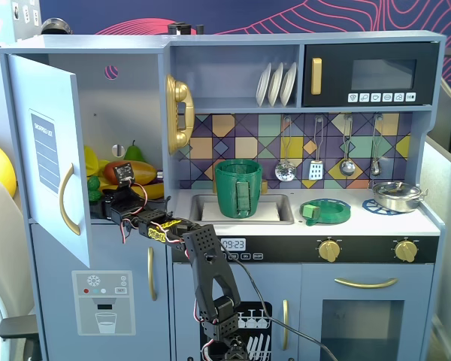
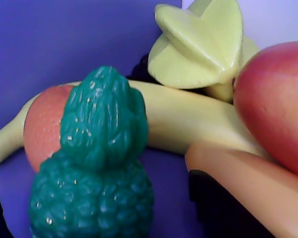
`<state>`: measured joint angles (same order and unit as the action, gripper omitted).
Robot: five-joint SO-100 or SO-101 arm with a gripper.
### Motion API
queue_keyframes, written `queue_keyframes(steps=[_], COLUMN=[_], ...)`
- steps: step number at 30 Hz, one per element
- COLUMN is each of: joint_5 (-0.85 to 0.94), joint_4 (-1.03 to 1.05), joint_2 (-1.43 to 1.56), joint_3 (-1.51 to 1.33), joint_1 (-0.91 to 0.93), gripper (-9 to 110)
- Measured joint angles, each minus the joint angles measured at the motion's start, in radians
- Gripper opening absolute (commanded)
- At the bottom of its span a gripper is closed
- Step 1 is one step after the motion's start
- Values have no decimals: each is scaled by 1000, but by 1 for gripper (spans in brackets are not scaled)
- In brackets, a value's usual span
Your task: Pick up the green pineapple from the left cabinet and place it in the green recipient
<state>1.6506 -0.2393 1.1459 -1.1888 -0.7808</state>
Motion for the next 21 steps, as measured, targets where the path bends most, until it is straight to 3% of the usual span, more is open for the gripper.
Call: queue_keyframes(steps=[7,8,11,15,21], joint_5=[0,0,18,152,187], joint_4=[0,0,-2,5,20], joint_2=[-29,-29,-29,-28,34], joint_3=[37,37,37,38,-21], joint_1=[-14,-15,-15,-28,-31], gripper=[41,36,0,0,0])
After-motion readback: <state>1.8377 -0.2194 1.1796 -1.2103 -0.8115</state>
